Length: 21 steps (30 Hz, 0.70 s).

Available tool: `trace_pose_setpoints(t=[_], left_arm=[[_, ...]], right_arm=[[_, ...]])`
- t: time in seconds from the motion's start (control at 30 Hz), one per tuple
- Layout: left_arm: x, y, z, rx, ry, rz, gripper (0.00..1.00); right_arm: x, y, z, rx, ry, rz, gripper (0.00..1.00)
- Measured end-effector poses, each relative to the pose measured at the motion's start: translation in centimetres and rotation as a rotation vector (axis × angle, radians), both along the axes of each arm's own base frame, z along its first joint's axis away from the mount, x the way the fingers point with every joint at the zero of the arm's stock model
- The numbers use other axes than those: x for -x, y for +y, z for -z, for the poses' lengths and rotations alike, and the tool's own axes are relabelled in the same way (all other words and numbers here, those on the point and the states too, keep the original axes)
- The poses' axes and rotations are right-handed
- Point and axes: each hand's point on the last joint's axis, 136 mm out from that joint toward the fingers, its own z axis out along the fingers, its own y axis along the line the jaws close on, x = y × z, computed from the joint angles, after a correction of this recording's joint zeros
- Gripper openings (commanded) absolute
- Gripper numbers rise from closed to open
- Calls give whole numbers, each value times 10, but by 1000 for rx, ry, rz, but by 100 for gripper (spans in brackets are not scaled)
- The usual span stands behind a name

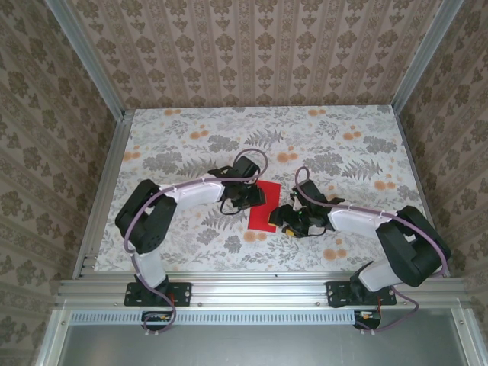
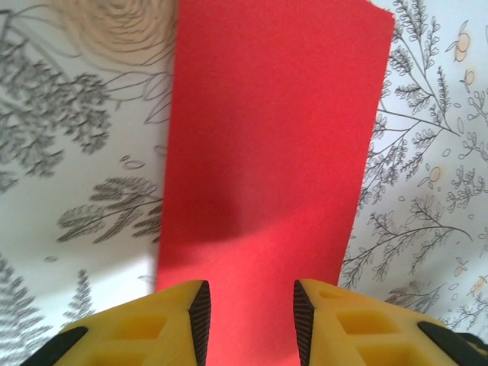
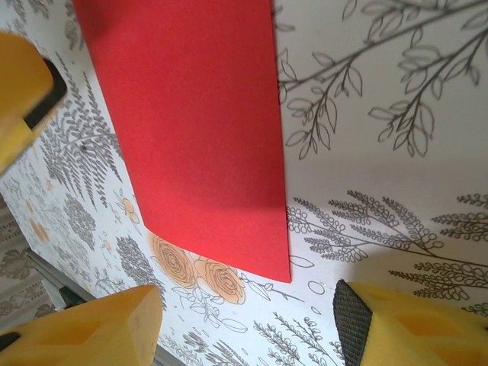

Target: Fold a paper plane with a square sheet of paper (pick it up from the middle)

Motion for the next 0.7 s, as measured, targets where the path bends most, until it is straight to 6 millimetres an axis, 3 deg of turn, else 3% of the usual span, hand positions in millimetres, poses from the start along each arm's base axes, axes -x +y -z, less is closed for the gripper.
trace_pose_setpoints(t=[0.23,0.37,0.7], left_arm=[[-6,-6,13,-6,8,9,35],[-7,-2,25,-35,24,0,40],[-11,-4,23,-19,25,-12,47]], right_arm=[[1,3,4,-2,13,5,62],[2,3,5,-2,20,9,62],[1,4,6,-7,38,22,61]])
